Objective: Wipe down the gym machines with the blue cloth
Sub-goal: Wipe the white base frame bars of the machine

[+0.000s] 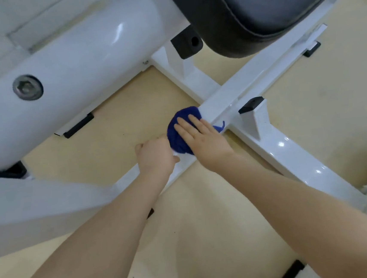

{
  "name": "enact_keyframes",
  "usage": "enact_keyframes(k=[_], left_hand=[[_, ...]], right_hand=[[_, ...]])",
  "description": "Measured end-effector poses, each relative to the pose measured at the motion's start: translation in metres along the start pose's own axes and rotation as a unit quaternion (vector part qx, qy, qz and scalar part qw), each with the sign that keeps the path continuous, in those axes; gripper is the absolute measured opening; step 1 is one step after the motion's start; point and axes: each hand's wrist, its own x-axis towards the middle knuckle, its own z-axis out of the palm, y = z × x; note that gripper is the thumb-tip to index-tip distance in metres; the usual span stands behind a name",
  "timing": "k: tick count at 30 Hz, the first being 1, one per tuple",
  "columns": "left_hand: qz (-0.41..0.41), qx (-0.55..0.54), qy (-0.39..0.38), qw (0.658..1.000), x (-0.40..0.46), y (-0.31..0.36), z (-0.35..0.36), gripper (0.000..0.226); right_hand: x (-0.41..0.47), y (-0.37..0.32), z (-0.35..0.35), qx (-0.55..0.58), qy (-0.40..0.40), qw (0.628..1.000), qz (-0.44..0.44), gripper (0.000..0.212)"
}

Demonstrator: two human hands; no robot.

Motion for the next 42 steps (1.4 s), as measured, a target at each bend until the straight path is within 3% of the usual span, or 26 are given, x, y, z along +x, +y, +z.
enact_keyframes(k=[4, 10, 12, 18, 21, 25, 28, 33, 35, 39, 42], left_hand=[[0.003, 0.006, -0.003, 1.0, 0.003, 0.003, -0.002, 0.035], [-0.021, 0.007, -0.046, 0.999, 0.006, 0.006, -0.005, 0.054], [-0.021, 0.004, -0.049, 0.999, 0.007, 0.006, -0.004, 0.055], [-0.014, 0.002, -0.05, 0.999, 0.004, 0.007, -0.006, 0.05], [-0.01, 0.007, -0.049, 0.999, 0.005, 0.006, -0.008, 0.053], [-0.007, 0.008, -0.052, 0.999, 0.006, 0.006, -0.006, 0.055], [-0.008, -0.001, -0.054, 0.998, 0.007, 0.006, -0.006, 0.055], [-0.009, 0.007, -0.057, 0.998, 0.007, 0.006, -0.008, 0.048], [-0.009, 0.004, -0.06, 0.998, 0.008, 0.005, -0.008, 0.051], [-0.021, -0.03, -0.062, 0.997, 0.006, 0.001, -0.008, 0.059], [-0.026, -0.037, -0.054, 0.997, 0.006, 0.0, -0.005, 0.057]], right_hand=[[0.001, -0.006, 0.0, -0.008, -0.015, 1.0, -0.026, 0.075], [0.012, 0.043, -0.009, 0.007, 0.003, 0.99, 0.14, 0.076], [0.015, 0.039, -0.01, 0.012, 0.003, 0.987, 0.159, 0.075], [0.005, 0.006, -0.003, -0.014, -0.022, 0.999, 0.023, 0.075], [0.013, 0.042, -0.012, -0.015, -0.024, 0.996, 0.086, 0.085], [0.018, 0.075, -0.021, -0.028, -0.025, 0.987, 0.158, 0.07], [0.018, 0.051, -0.02, -0.015, -0.022, 0.99, 0.136, 0.072], [0.012, 0.03, -0.016, -0.044, -0.046, 0.998, -0.009, 0.07], [0.016, 0.047, -0.018, -0.047, -0.046, 0.998, 0.007, 0.072], [0.021, 0.066, -0.026, -0.044, -0.041, 0.991, 0.123, 0.073], [0.02, 0.055, -0.029, -0.047, -0.044, 0.994, 0.088, 0.07]])
